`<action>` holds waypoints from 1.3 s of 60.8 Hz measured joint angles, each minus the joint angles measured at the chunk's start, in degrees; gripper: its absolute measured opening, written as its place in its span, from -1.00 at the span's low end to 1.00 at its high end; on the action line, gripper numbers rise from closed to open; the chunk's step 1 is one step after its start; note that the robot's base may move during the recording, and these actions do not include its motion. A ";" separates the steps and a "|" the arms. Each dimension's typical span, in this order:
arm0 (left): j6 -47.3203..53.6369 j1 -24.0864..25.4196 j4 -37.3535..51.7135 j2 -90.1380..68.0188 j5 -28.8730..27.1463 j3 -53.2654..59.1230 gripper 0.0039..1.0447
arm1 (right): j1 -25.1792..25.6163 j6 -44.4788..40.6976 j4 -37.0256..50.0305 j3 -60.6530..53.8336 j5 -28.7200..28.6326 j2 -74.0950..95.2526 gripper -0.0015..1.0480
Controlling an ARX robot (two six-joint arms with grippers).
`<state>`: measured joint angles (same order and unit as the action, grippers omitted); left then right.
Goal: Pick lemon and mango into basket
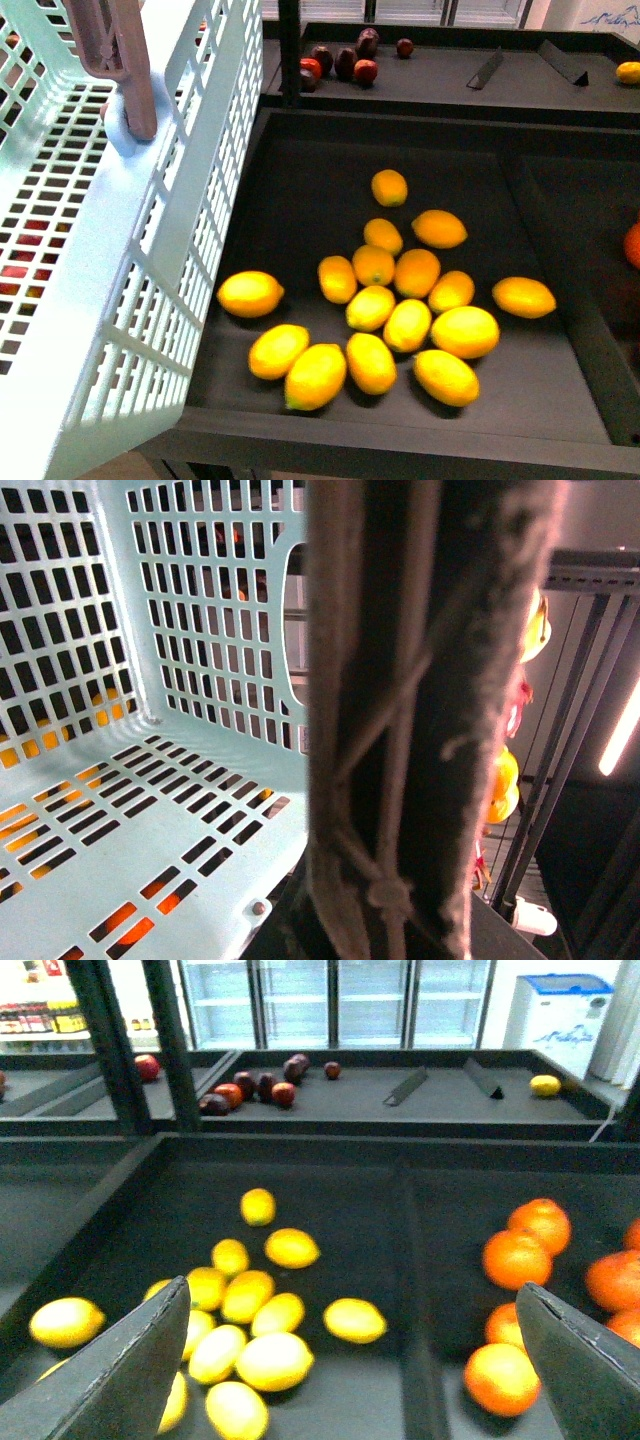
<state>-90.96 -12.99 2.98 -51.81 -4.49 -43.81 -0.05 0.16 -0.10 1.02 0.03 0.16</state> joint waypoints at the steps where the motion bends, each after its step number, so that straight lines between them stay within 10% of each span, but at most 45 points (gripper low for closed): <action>1: -0.02 0.00 0.00 0.00 -0.02 0.00 -0.89 | 0.00 -0.02 0.00 0.00 -0.04 0.00 0.83; 79: 1.33 0.46 0.00 0.09 -1.90 0.00 -0.89 | 0.09 -0.02 0.00 -0.04 -0.39 0.04 0.83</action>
<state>-89.62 -12.53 2.98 -51.72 -6.39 -43.81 0.03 0.14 -0.10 0.97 -0.36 0.21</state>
